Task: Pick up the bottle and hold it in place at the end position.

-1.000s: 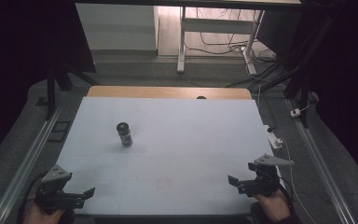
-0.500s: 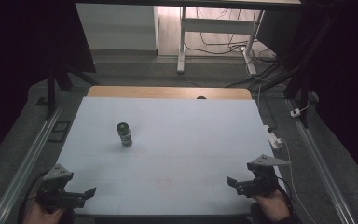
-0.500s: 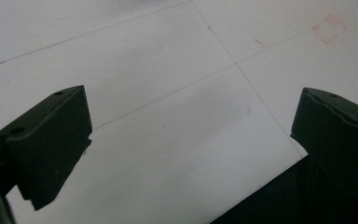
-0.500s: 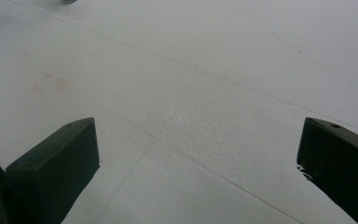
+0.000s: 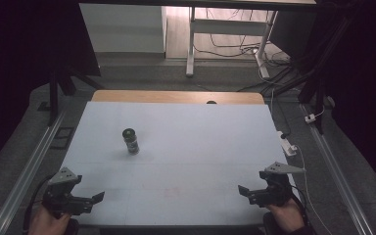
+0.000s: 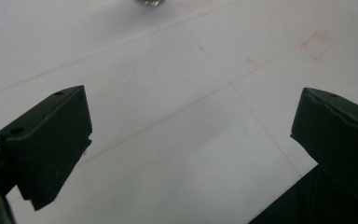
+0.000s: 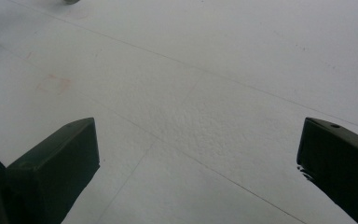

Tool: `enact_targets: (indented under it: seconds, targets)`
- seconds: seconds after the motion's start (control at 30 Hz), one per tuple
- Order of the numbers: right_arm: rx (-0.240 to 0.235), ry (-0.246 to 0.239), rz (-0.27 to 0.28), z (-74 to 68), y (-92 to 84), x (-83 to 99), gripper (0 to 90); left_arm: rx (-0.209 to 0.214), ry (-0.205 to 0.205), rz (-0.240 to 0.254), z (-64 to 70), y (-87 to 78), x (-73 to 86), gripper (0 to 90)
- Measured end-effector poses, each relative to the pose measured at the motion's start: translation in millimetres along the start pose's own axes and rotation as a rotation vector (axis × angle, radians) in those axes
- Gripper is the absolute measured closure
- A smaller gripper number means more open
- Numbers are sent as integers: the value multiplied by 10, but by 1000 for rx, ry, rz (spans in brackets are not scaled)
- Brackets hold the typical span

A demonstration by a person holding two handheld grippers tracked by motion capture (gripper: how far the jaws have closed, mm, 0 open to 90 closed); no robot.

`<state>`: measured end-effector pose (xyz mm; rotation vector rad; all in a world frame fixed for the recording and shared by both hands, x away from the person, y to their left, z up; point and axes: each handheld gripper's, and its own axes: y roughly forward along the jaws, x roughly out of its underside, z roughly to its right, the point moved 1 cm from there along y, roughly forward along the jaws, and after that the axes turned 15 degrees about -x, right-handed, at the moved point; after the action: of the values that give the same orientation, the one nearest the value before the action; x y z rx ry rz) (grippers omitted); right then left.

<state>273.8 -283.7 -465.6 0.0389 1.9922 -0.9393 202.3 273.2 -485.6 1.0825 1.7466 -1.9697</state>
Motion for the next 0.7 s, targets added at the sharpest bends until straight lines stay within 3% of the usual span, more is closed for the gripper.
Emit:
enact_targets:
  seconds: [0.07, 0.33, 0.7]
  targets:
    - [-1, 4, 1, 3, 0, 0, 0, 30, 3, 7, -2, 26, -21, 0]
    - [-6, 11, 3, 9, 1, 0, 0, 58, 33, 20, -4, 142, -95, 0]
    - [-7, 11, 4, 10, 1, 0, 0, 51, 39, 52, -13, 295, -235, 0]
